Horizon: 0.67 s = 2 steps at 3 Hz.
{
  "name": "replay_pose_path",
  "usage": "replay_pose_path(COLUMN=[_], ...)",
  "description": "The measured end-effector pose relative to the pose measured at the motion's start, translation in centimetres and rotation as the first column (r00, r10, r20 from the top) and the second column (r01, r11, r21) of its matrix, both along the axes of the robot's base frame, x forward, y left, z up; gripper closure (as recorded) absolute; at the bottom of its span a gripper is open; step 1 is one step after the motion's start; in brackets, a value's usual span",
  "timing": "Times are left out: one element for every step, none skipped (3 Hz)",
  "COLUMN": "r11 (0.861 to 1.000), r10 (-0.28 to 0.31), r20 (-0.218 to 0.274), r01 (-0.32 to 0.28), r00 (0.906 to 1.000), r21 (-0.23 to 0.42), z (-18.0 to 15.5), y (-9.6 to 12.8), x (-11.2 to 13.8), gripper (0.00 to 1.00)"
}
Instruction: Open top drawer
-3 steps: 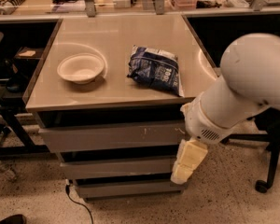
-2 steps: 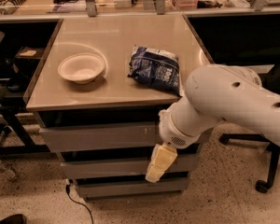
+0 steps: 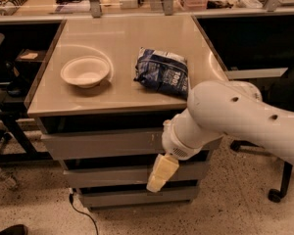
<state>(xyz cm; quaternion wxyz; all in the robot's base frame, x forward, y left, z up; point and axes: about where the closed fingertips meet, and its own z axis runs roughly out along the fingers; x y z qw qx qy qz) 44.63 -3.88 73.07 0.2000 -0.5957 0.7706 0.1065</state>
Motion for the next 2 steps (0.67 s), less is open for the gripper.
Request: replay_pose_path(r11=[0.998,0.997], r10=[-0.042,-0.055], r20=[0.002,0.020], r01=[0.042,0.053], r00=[0.9991,0.9983], r21=[0.043,0.061], z=[-2.9,-4.4], y=[1.0,1.3], x=[2.1,4.1], gripper=[0.00,0.00])
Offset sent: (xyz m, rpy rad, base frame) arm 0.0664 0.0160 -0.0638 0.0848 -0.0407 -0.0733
